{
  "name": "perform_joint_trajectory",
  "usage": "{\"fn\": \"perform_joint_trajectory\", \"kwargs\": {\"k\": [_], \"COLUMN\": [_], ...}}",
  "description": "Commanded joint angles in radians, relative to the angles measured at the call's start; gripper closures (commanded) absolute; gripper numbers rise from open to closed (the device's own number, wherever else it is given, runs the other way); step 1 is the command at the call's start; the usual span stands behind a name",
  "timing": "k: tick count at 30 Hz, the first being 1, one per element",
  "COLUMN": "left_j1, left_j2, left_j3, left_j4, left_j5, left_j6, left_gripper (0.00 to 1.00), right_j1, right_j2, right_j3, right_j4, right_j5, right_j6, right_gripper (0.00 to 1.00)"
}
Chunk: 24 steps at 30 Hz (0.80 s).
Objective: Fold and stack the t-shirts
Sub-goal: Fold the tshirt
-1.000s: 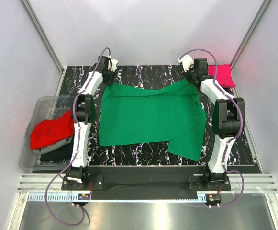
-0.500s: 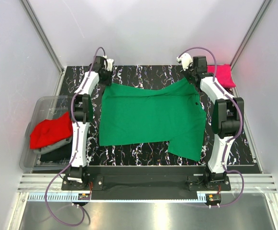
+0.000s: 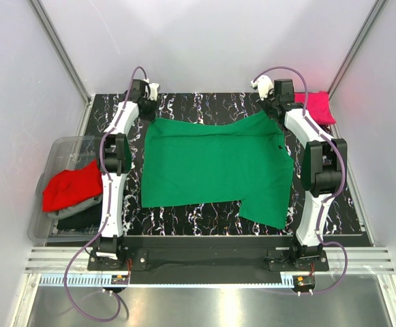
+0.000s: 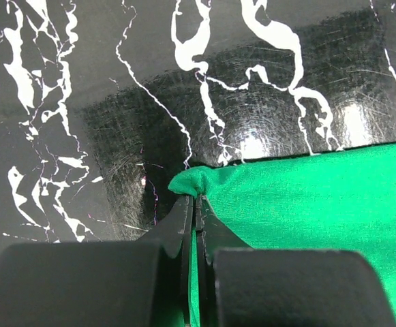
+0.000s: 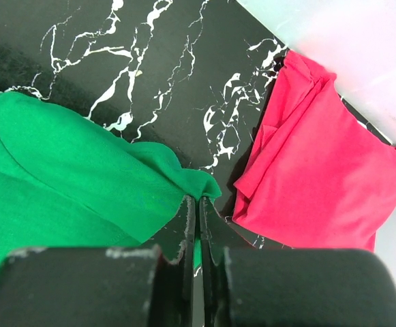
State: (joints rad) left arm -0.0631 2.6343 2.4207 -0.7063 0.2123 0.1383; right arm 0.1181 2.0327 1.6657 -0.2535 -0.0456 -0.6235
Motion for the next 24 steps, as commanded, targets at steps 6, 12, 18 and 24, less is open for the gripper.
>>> {"fn": "perform_joint_trajectory", "kwargs": {"k": [6, 12, 18, 24], "left_j1": [-0.006, -0.006, -0.006, -0.004], "left_j2": [-0.22, -0.367, -0.462, -0.537], "left_j3": [-0.092, -0.236, -0.345, -0.451], "left_j4": [0.016, 0.013, -0.001, -0.013], "left_j5": [0.091, 0.133, 0.124, 0.127], "left_j6": [0.058, 0.072, 0.095, 0.136], "left_gripper": [1.0, 1.0, 1.0, 1.0], "right_j1": [-0.026, -0.031, -0.031, -0.031], "right_j2": [-0.106, -0.126, -0.154, -0.226], "right_j3": [-0.007, -0.046, -0.09, -0.184], "right_j4": [0.03, 0.031, 0.031, 0.033], "right_j5": [0.039, 0.033, 0.026, 0.018], "right_j6": [0.005, 0.002, 0.005, -0.001], "right_gripper": [1.0, 1.0, 1.0, 1.0]}}
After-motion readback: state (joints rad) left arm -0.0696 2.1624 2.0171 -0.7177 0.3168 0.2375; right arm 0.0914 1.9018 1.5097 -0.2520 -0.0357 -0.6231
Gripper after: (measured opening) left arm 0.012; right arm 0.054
